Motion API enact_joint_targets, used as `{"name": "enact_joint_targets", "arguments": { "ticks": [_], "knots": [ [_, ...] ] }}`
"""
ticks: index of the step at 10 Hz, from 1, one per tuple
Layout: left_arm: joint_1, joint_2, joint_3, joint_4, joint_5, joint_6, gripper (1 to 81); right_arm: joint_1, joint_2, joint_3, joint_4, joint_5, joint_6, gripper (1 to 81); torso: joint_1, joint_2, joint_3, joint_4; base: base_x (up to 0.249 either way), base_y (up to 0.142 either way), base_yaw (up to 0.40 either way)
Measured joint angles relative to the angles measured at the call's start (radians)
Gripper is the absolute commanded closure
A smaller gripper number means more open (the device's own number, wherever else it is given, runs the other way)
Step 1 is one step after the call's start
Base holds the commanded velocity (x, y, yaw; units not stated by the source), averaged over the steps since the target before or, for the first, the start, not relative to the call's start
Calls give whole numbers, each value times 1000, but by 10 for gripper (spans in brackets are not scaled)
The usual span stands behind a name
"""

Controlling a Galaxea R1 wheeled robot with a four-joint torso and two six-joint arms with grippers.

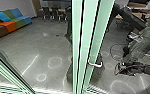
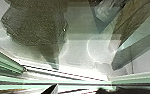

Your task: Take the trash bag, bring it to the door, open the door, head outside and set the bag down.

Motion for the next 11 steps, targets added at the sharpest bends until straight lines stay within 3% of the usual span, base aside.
{"name": "enact_joint_targets", "arguments": {
  "ticks": [2,9,11],
  "knots": [
    [-1,0,0,0,-1,0,811,7,29,4,10,5,27,10,0,0,-47,0,0,0,0],
    [-4,0,0,1,-2,0,811,46,17,7,45,19,19,10,2,1,-63,0,0,0,0],
    [-8,0,0,1,-6,0,811,62,11,7,43,18,19,10,1,1,-104,0,0,0,0]
  ]
}}
